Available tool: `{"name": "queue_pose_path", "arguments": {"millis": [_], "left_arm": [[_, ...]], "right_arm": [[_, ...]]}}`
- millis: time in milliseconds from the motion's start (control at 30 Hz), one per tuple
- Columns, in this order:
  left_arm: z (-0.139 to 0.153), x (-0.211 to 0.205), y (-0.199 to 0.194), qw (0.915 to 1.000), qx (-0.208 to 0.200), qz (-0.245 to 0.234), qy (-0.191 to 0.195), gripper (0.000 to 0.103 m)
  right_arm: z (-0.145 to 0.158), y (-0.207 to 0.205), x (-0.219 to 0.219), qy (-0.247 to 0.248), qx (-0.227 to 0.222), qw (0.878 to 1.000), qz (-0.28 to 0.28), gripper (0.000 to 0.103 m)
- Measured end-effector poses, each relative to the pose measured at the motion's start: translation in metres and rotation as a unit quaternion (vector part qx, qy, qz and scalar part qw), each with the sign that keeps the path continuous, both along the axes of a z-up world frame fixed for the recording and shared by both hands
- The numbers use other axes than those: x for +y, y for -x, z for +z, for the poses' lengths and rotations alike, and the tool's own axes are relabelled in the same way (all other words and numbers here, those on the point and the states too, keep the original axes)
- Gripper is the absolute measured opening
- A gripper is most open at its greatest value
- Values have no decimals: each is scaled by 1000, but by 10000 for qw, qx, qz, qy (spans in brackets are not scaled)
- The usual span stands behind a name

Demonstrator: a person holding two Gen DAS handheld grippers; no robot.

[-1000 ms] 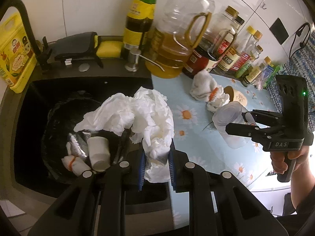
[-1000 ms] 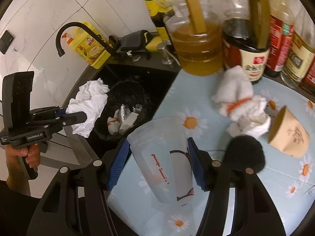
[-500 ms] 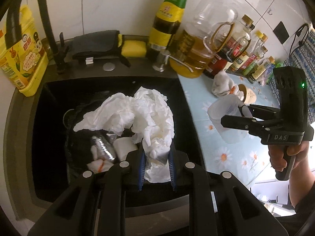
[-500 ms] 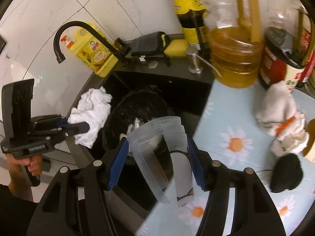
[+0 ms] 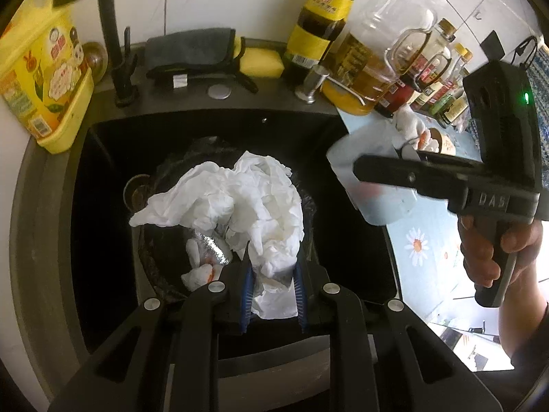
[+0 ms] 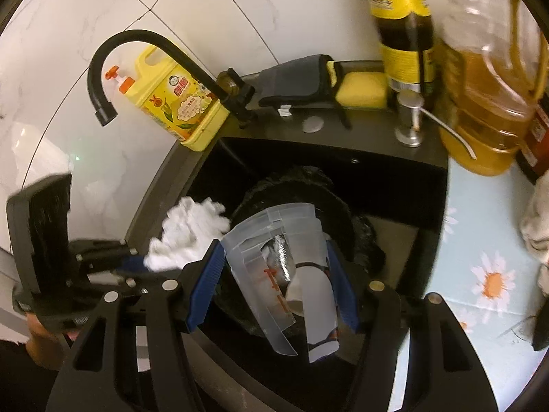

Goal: Collect trash
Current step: 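Open both tools to drop the tissue and plastic cup into the bin, then move both tools back over the tablecloth toward the remaining items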

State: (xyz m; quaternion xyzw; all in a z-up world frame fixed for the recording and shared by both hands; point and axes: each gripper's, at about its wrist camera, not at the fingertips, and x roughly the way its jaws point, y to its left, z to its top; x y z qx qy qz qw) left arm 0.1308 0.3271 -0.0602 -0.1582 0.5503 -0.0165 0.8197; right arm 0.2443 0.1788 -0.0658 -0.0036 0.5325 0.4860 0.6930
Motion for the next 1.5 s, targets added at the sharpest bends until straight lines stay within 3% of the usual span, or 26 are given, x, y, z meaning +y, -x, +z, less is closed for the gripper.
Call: {"name": "queue_pose_path", "arguments": {"millis": [333,400,467,500,1000,1500], "left_arm": [[-28,21,-3,9992,212,192,285,20],[-34,25,-5,9987,288,257,342,24],[-40,28,-7,9980,408,249,406,42],[-42,31,-8,9979,406,290,415,43],[-47,42,-6,9968,511,434,442,43],[-32,34,11,9979,328,381,418,43]], "right_arm": [[-9,-15,49,-103,243,9996,-65,61],[-13,-18,57,-58,297,9995,-44,65],[-18,-21,62,-35,400,9992,-62,71],[-20,-23,64,-10,436,9990,-76,72],[-18,-27,52,60,449,9985,-293,73],[-5,11,12,301,-42,9973,-675,82]]}}
